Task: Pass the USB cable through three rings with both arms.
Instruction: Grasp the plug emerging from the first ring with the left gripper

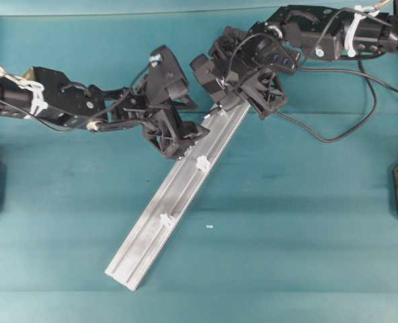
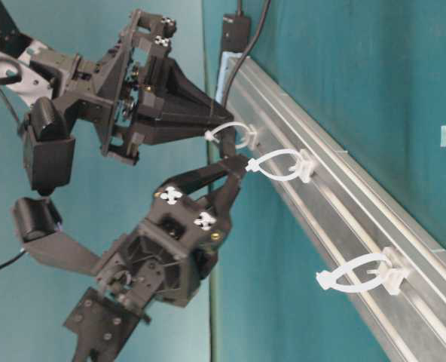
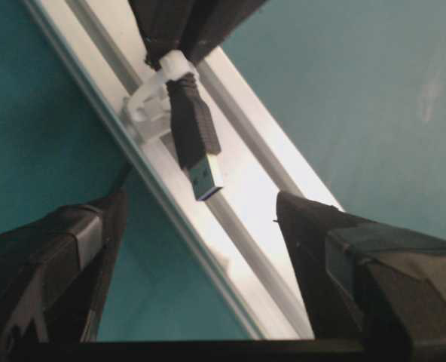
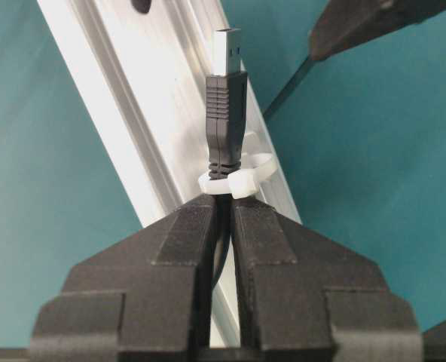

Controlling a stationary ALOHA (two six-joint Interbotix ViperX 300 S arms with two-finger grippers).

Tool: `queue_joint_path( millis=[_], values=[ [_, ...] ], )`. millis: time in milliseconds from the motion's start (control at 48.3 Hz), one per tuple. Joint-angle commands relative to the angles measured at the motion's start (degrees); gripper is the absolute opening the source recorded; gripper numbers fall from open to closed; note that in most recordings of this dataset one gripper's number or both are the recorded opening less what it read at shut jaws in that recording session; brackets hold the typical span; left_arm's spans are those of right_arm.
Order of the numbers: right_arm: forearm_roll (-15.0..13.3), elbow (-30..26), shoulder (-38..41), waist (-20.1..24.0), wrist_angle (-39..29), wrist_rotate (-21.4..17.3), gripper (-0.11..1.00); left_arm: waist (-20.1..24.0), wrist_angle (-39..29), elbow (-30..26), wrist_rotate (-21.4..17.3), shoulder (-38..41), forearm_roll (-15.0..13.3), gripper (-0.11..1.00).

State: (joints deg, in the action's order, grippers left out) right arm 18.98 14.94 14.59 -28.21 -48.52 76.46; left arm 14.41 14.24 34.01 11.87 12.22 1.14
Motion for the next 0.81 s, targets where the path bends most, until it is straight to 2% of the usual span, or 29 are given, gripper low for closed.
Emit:
queue_joint_path(
  millis=[0, 394, 539, 642, 787],
  values=[
    [0.7, -0.09, -0.09, 0.26, -0.26, 0.35, 0.07, -0.09, 1.41, -0.79, -0.53, -0.18, 0.18, 0.86],
    [1.23, 0.44, -0.09, 0.0, -0.26, 0.35, 0.07, -0.09, 3.34, -3.34, -4.13, 0.79, 0.18, 0.86],
    [1.49, 0.44, 0.0, 0.0, -0.18, 0.26, 0.07, -0.09, 3.08, -4.83, -4.39, 1.76, 0.18, 0.85],
    [1.41, 0.44, 0.0, -0.09, 0.0, 0.18, 0.07, -0.09, 2.29, -5.45, -3.96, 2.55, 0.18, 0.83],
    [1.41, 0.44, 0.0, -0.09, -0.09, 0.09, 0.07, -0.09, 0.35, -5.54, -3.87, 2.64, 0.18, 0.74]
  ],
)
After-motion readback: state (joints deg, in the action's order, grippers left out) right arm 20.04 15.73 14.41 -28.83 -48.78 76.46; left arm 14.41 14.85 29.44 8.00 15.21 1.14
